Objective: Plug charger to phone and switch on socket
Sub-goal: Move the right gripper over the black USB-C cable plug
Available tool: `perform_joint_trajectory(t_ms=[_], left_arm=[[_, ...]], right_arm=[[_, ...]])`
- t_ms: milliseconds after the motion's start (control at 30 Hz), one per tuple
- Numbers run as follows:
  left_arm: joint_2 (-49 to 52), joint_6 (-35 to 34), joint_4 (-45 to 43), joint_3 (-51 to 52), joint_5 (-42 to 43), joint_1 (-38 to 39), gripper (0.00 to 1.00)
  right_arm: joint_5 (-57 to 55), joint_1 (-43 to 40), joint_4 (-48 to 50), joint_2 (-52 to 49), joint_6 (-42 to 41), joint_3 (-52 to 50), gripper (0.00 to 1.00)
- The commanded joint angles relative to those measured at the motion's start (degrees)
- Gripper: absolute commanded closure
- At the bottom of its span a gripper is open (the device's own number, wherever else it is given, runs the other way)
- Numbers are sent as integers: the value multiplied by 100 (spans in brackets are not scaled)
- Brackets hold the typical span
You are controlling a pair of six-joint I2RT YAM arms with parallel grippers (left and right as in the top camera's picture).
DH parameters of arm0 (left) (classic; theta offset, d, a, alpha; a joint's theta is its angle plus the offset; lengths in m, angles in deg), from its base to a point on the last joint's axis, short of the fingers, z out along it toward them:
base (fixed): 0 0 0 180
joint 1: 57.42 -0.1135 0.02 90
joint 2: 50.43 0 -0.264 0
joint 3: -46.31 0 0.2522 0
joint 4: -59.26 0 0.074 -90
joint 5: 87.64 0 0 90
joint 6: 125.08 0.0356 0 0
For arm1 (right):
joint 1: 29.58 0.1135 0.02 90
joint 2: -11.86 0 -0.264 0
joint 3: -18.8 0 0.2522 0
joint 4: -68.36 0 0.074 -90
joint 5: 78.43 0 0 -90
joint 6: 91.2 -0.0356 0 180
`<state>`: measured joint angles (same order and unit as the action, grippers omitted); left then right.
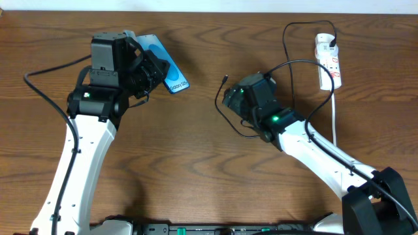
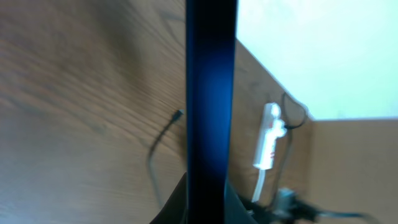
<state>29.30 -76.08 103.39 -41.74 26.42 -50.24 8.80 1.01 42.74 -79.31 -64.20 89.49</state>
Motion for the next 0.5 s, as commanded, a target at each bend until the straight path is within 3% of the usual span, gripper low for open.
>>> perform_joint_trajectory(t_ms=[0, 167, 467], left_arm=[[-24, 1305, -37, -177, -98, -13, 93], [-24, 1545, 59, -177, -444, -13, 93], [42, 914, 455, -177, -1591, -13, 93]], right_arm=[[-138, -219, 72, -83, 293, 42, 22], [350, -507, -282, -466, 621, 483, 19], [428, -562, -2940, -1537, 1270, 2861, 18]])
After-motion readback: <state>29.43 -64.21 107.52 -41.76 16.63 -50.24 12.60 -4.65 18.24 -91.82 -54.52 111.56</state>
